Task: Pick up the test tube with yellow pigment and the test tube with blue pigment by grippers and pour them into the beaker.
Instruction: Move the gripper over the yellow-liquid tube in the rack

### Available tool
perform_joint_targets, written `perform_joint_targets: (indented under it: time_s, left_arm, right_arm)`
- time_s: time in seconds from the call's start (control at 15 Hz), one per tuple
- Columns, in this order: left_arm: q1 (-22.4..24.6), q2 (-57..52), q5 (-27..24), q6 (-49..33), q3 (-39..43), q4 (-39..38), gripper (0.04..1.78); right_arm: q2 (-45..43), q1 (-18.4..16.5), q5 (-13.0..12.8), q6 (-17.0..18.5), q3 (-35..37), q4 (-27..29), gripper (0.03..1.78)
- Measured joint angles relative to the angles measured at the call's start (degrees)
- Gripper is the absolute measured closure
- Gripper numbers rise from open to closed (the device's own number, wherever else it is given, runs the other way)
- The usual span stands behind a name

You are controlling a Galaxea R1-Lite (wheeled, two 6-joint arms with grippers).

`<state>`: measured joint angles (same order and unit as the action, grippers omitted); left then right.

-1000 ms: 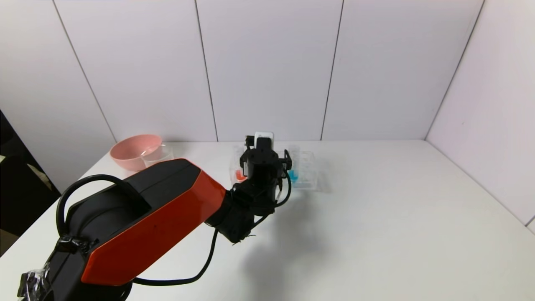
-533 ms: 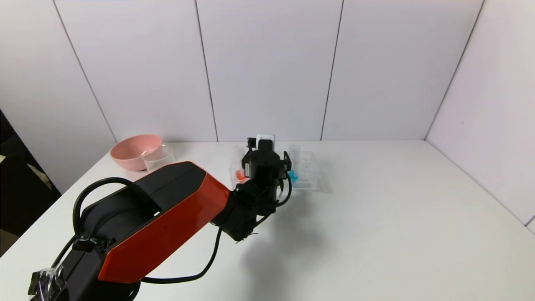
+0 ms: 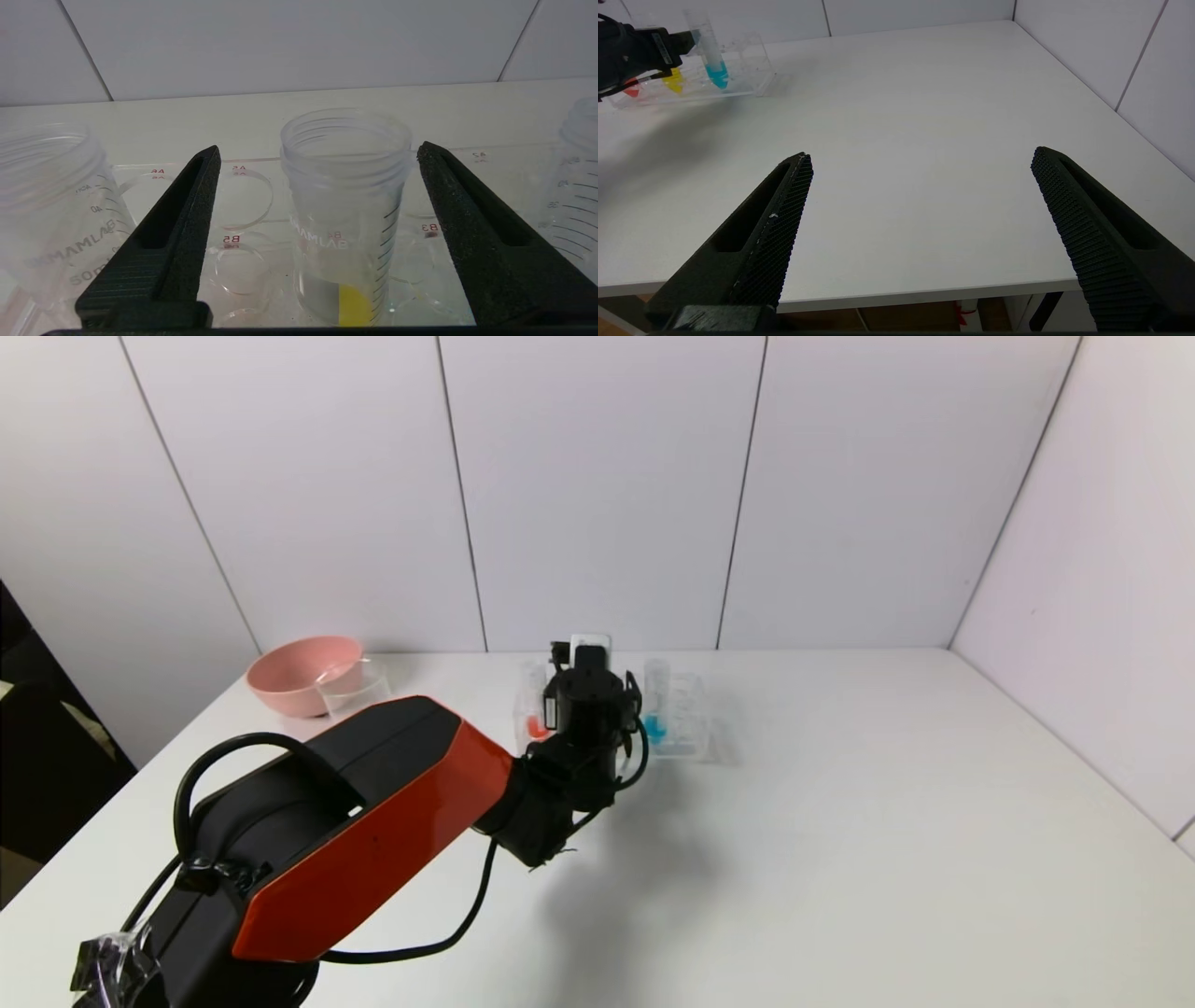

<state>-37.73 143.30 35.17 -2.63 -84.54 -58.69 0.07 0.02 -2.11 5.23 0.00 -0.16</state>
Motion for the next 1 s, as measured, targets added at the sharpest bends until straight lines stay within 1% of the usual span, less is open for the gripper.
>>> perform_joint_targets:
  time_s: [0.07,0.13,0.33,0.4,1.0]
  left_arm:
    - [0.02,0.02,0.00,0.00,0.00,0.00,0.50]
    - [0.05,0.04,0.02,0.00,0.00,0.01,0.65]
    - [-0.20,0.04,-0.20,0.10,-0.05,0.01,1.18]
    - [-0.28,0.04,-0.28,0.05,-0.05,0.04,1.28]
    - [-0.41,-0.17,-0.15,0.10,0.00,0.32,1.28]
  right_arm:
    - [0.00,0.00,0.00,0.02,0.00,0.00,0.10]
    - [0.00,0.02,0.00,0.02,0.00,0.02,0.10]
    - [0.00,0.00,0.00,0.02,0.00,0.00,0.10]
    - [0.00,0.00,0.00,0.00,0.00,0.00,0.10]
    - [0.00,0.02,0.00,0.02,0.00,0.00,0.10]
